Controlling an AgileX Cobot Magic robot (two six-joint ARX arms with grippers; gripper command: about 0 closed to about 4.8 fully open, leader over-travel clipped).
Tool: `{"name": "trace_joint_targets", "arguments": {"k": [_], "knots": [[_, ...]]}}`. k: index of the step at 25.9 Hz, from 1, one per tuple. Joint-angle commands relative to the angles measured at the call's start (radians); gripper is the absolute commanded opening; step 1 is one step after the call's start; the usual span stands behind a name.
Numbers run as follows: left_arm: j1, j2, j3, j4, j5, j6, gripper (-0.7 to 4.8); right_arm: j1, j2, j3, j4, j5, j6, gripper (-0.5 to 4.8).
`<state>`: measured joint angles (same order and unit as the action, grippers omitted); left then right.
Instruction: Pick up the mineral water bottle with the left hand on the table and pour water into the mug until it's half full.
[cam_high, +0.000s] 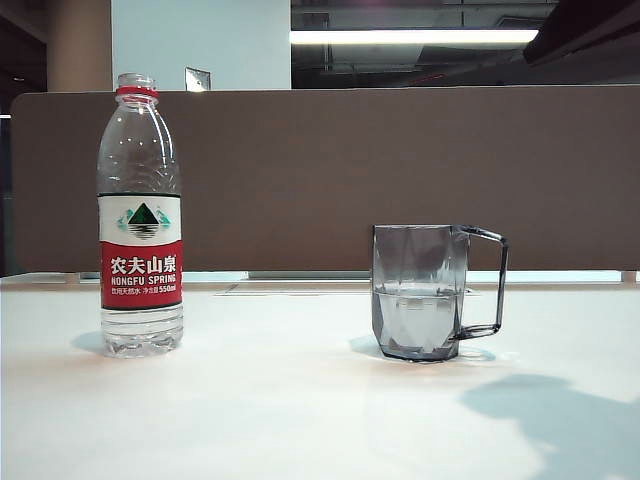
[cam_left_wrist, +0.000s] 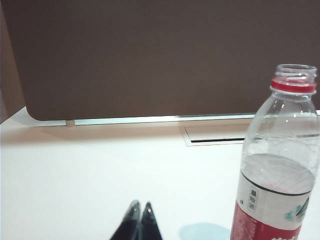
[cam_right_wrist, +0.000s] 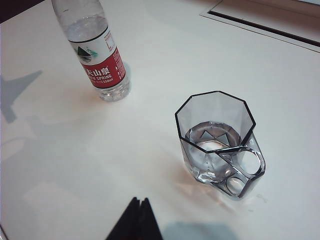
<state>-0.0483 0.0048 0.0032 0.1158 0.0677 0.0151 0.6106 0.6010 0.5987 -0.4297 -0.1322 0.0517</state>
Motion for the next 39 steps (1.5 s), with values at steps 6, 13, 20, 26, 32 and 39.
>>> {"name": "trace_joint_targets", "arguments": {"k": [6,13,20,26,32,39], "knots": [[-0.002,0.0,0.004,0.013,0.001,0.008,-0.06,-0.001,-0.002,0.003,0.018,-0.001,-0.003,-0.08],[-0.002,0.0,0.004,0.013,0.001,0.008,-0.06,-0.107,-0.058,-0.127,0.162,0.252,-0.004,-0.08],[-0.002,0.0,0.004,0.013,0.002,0.008,-0.06,-0.227,-0.242,-0.335,0.528,0.269,-0.004,-0.08],[-0.002,0.0,0.004,0.013,0.001,0.008,-0.06,-0.338,-0.391,-0.431,0.599,0.269,-0.004,-0.08],[-0.002,0.0,0.004,0.013,0.001,0.008,-0.06,-0.457,-0.497,-0.509,0.592,0.269,-0.003,-0.08],[-0.002,0.0,0.004,0.013,0.002,0.008,-0.06,-0.475,-0.598,-0.594,0.559,0.267,-0.002,-0.08]]}}
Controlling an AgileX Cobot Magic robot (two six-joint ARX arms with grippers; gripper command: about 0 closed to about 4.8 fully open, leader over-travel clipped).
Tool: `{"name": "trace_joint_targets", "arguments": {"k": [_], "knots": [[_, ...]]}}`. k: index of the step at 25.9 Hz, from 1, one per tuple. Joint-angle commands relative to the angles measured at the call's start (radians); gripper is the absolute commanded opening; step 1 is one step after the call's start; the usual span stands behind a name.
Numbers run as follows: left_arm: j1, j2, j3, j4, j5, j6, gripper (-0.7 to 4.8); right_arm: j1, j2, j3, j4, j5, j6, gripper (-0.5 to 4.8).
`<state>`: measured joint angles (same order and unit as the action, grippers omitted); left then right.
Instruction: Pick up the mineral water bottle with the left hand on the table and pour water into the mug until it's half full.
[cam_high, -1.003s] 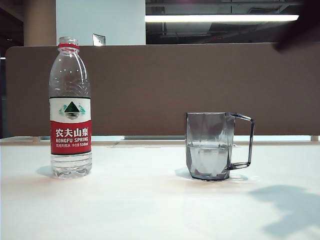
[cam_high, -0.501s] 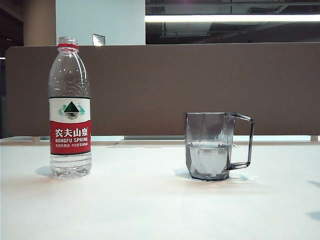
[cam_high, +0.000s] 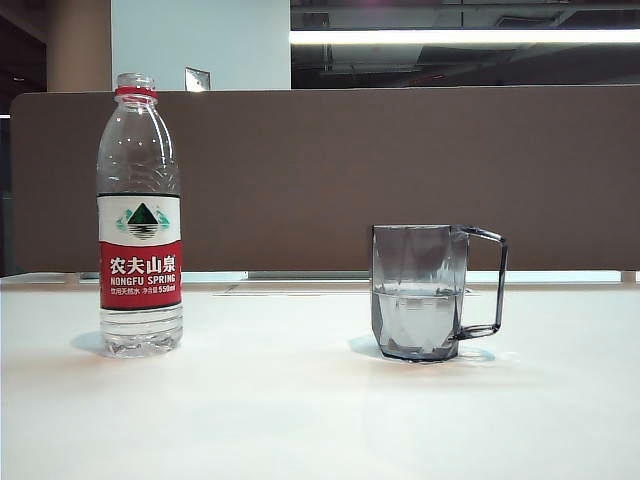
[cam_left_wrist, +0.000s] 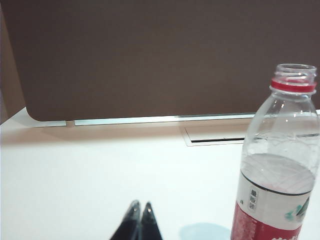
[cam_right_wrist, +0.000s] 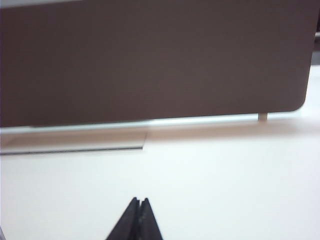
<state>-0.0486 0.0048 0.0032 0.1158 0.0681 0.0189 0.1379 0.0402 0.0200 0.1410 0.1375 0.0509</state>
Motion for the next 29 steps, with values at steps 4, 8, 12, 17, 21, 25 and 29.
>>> {"name": "trace_joint_targets", "arguments": {"k": [4,8,12,17,21,25,29], "knots": [[-0.002,0.0,0.004,0.013,0.001,0.004,-0.06,-0.022,-0.041,-0.015,-0.1,-0.024,-0.003,-0.08],[-0.002,0.0,0.004,0.013,0.001,0.004,-0.06,-0.082,-0.041,-0.015,-0.107,-0.101,-0.003,-0.08],[-0.002,0.0,0.004,0.013,0.001,0.004,-0.06,-0.095,-0.041,-0.015,-0.105,-0.112,-0.003,-0.08],[-0.002,0.0,0.004,0.013,0.001,0.004,-0.06,-0.095,-0.041,-0.015,-0.105,-0.11,-0.003,-0.08],[-0.002,0.0,0.004,0.013,0.001,0.004,-0.06,-0.095,-0.041,-0.015,-0.104,-0.045,-0.003,-0.08],[-0.002,0.0,0.004,0.013,0.001,0.004,-0.06,-0.095,-0.041,-0.015,-0.092,-0.075,-0.003,-0.08],[-0.002,0.0,0.004,0.013,0.001,0.004,-0.06,-0.095,-0.041,-0.015,-0.092,-0.076,-0.003,-0.08]]}}
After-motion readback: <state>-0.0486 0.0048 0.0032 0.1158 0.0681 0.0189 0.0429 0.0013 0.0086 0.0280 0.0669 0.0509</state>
